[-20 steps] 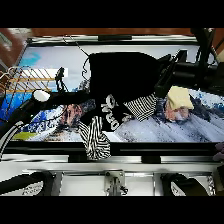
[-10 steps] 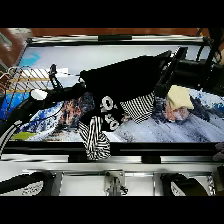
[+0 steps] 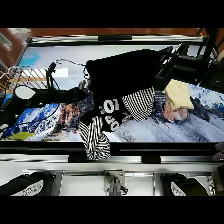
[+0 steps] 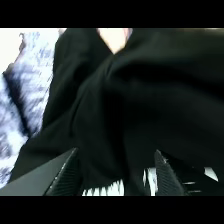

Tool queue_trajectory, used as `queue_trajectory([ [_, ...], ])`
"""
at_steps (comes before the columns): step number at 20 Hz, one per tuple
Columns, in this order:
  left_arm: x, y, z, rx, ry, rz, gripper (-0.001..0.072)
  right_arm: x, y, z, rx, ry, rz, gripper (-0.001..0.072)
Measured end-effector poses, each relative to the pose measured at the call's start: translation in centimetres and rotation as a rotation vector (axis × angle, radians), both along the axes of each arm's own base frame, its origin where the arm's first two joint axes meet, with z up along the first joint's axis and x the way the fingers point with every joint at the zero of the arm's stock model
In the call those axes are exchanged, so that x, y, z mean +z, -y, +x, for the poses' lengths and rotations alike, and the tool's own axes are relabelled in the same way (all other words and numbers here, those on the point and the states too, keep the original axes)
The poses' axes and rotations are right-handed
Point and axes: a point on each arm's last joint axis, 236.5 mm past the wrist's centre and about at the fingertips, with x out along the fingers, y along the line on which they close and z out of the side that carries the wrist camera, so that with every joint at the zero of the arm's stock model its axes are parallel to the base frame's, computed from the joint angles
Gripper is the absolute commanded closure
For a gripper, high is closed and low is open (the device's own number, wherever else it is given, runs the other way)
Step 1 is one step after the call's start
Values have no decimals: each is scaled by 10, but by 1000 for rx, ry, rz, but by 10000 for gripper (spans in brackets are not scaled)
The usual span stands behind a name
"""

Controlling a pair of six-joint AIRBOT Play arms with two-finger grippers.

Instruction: Fold the shirts.

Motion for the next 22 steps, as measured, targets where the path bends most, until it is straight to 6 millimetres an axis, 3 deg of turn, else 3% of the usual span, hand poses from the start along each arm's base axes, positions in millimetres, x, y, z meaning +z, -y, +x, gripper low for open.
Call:
queue_trajectory([
  [3,40,-11,-9,12,114,33,123,1,2,4,-15,9,4,635],
  [4,57,-11,-9,30,179,36,68,2,2,5,-17,10,5,635],
  [8,137,12,-7,108,465,-30,66,3,2,5,-16,10,11,635],
  [10,162,34,-8,130,566,-79,66,3,0,3,-9,7,14,635],
  [14,189,64,-9,172,700,-137,68,3,0,3,-7,5,18,635],
  [16,196,68,-6,203,738,-152,101,2,-1,1,0,2,15,635],
  [22,210,64,-2,261,801,-172,99,1,-3,-1,13,-5,14,635],
])
